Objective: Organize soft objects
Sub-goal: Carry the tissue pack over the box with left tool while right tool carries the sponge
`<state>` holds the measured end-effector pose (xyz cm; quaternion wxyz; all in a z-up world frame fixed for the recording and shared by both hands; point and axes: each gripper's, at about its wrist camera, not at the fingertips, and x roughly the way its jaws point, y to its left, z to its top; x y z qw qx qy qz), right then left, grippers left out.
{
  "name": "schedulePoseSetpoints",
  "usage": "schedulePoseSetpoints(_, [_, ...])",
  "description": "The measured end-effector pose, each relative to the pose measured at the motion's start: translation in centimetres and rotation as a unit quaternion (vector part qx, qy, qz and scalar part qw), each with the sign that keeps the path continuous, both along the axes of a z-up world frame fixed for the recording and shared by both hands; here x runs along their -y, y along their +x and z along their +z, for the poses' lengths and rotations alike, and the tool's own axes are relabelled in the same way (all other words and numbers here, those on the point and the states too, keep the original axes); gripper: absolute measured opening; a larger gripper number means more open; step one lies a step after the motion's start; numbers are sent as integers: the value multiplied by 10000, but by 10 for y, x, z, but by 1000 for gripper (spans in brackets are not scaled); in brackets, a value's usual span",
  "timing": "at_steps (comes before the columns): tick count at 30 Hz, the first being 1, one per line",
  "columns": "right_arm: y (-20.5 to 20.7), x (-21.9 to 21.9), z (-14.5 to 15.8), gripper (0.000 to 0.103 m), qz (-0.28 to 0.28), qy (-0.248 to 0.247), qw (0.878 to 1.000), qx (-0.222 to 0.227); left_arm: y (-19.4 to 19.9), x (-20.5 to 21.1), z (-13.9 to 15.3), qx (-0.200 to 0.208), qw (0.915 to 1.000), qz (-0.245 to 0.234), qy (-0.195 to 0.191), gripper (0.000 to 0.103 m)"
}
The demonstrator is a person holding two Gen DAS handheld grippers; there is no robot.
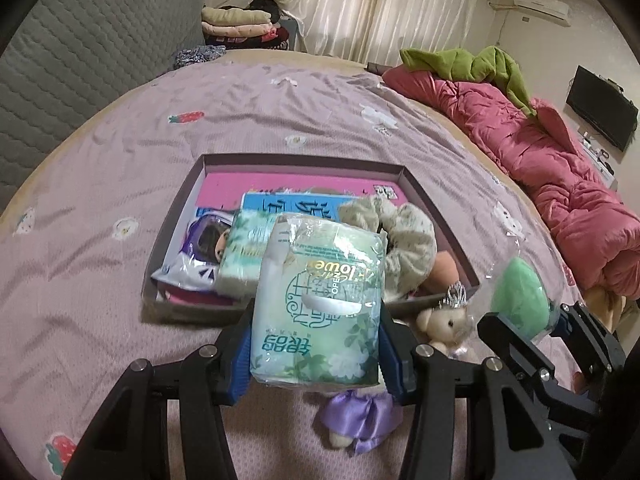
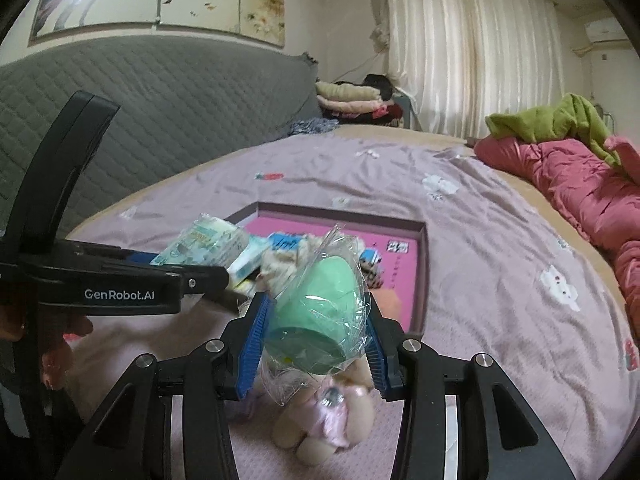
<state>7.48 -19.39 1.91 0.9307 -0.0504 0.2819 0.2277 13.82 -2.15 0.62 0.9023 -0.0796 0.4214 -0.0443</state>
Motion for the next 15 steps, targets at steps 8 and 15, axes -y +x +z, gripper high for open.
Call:
schedulePoseSetpoints(8, [20,0,7,46,-63,80,9999,107,18,3,5,66,10000,11,22,52])
schedulePoseSetpoints(15, [37,-7,11,46,-34,59,9996,280,32,5,6,112,9999,22,21,52])
